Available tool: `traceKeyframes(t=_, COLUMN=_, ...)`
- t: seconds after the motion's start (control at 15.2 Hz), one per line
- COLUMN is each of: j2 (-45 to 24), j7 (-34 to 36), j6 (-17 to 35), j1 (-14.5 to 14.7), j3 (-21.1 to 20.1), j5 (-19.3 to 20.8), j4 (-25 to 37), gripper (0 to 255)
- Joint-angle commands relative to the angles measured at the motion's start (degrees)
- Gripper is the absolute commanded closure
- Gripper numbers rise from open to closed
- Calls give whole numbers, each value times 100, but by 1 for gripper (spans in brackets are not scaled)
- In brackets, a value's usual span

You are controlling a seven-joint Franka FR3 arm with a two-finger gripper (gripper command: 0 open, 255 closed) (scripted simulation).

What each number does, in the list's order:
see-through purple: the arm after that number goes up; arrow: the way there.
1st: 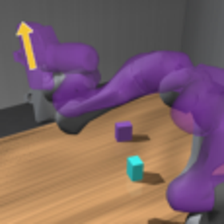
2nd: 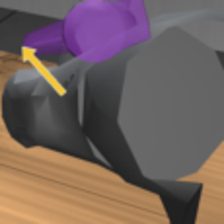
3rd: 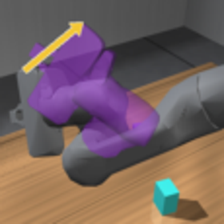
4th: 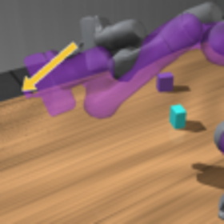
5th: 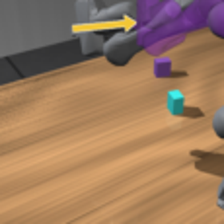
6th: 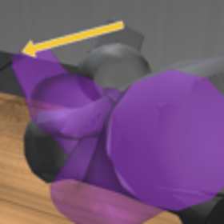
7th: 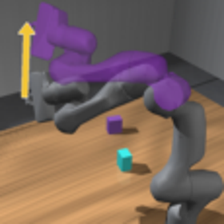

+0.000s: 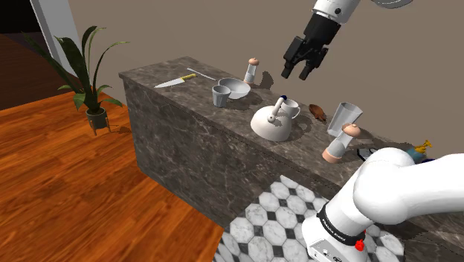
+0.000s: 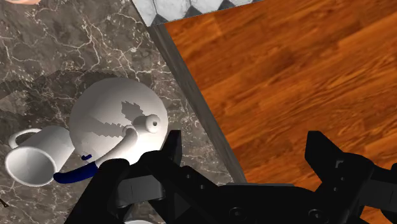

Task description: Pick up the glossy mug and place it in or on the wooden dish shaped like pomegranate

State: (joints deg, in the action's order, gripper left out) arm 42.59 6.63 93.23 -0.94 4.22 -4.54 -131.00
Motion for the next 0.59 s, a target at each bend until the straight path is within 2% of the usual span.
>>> traceKeyframes(t=0.0, j2=0, j7=0, j6=0, j1=0, j3=0, j5=0, j4=0, gripper=0)
traceKeyframes(t=0.53, j2=-744, j7=-899, j6=639, j1=-267, j3=798, j5=460, j4=-138, gripper=0)
